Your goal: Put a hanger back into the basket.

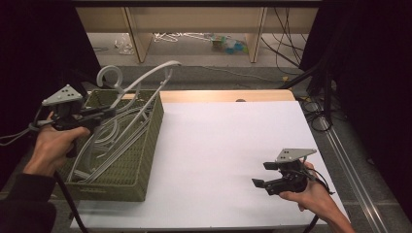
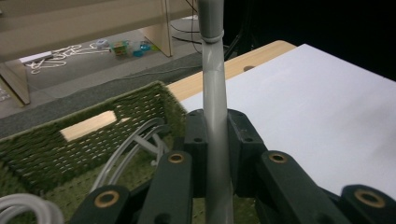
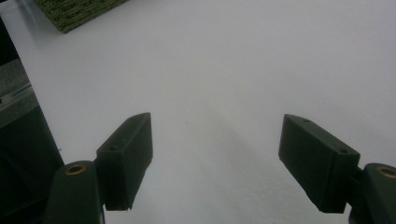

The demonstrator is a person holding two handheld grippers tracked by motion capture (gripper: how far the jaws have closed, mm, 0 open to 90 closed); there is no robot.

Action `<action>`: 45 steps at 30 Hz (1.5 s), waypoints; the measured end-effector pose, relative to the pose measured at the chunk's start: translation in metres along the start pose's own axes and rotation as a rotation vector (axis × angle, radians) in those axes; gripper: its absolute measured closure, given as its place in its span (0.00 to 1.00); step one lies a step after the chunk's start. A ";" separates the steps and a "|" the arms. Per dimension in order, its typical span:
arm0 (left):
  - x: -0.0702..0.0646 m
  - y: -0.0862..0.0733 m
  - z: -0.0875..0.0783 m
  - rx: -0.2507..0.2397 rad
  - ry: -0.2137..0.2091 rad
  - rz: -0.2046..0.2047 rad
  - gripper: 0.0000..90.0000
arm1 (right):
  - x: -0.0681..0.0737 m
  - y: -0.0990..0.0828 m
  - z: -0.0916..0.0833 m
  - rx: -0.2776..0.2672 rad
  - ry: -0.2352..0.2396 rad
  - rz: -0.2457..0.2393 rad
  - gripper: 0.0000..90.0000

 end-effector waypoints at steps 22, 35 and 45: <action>0.050 -0.065 -0.017 0.065 0.046 0.003 0.88 | 0.002 -0.004 0.003 0.007 0.005 0.012 0.29; 0.061 -0.090 -0.022 0.105 0.056 -0.046 0.88 | -0.001 -0.004 0.002 0.007 0.003 0.014 0.29; 0.062 -0.101 -0.020 0.153 0.046 -0.055 0.88 | 0.000 -0.007 0.003 0.016 0.003 0.029 0.29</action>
Point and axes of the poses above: each handheld gripper's, and its own axes: z roughly forward along the jaws, y roughly out of its top, x roughly to its left, the point moved 10 cm from there along z, roughly forward along the jaws, and after that the axes turned 6 degrees about -x, right-handed, at the moved point
